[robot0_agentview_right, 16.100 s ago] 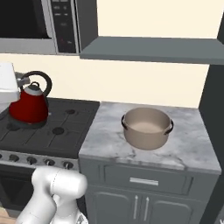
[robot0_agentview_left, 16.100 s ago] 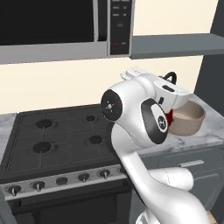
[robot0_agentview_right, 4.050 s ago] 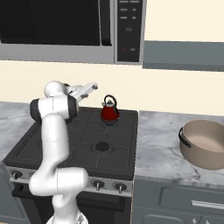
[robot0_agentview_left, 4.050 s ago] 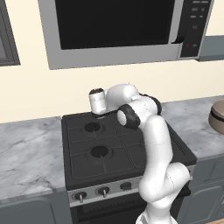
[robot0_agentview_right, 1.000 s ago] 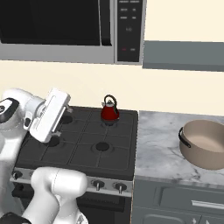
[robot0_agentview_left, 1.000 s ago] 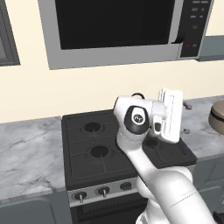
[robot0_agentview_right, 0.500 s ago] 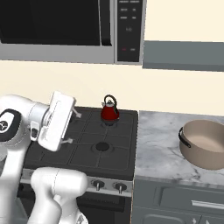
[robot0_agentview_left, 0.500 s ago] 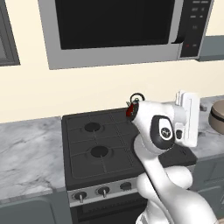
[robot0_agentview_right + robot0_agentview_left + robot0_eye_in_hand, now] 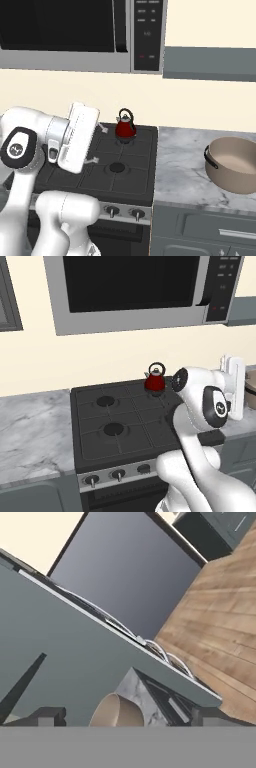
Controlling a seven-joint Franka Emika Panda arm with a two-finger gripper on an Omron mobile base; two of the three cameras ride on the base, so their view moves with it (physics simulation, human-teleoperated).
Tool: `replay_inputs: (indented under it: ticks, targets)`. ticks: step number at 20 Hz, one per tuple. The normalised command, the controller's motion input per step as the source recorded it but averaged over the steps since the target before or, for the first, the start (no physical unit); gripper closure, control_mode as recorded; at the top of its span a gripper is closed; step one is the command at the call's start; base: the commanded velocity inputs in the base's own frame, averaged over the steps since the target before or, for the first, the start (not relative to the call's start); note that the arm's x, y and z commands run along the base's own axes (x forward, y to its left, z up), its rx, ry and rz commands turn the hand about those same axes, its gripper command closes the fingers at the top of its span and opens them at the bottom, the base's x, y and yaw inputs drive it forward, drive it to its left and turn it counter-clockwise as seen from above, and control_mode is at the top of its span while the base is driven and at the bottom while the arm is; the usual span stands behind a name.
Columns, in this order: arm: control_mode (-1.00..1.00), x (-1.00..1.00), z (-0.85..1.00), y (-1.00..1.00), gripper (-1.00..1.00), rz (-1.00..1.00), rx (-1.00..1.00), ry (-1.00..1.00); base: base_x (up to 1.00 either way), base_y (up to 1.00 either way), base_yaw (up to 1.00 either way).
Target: Pick the kettle from the cabinet and place it on a stove burner. Then pick the pot from the counter and place it on another stove burner. Finally, turn both burners on.
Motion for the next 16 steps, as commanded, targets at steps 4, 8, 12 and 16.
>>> replay_inputs:
  ticks: [4,8,12,16]
  targets:
    - [-1.00,0.00,0.03,-0.37,-1.00,0.06,0.09,0.02,0.00,0.00,0.00]
    - [-1.00,0.01,-0.06,-0.58,-1.00,0.09,0.13,0.03,0.00,0.00,0.00]
    - [-1.00,0.04,-0.01,-0.64,-1.00,0.13,0.16,0.00,0.00,0.00,0.00]
    - [-1.00,0.05,0.00,-0.53,-1.00,0.21,0.19,0.00,0.00,0.00,0.00]
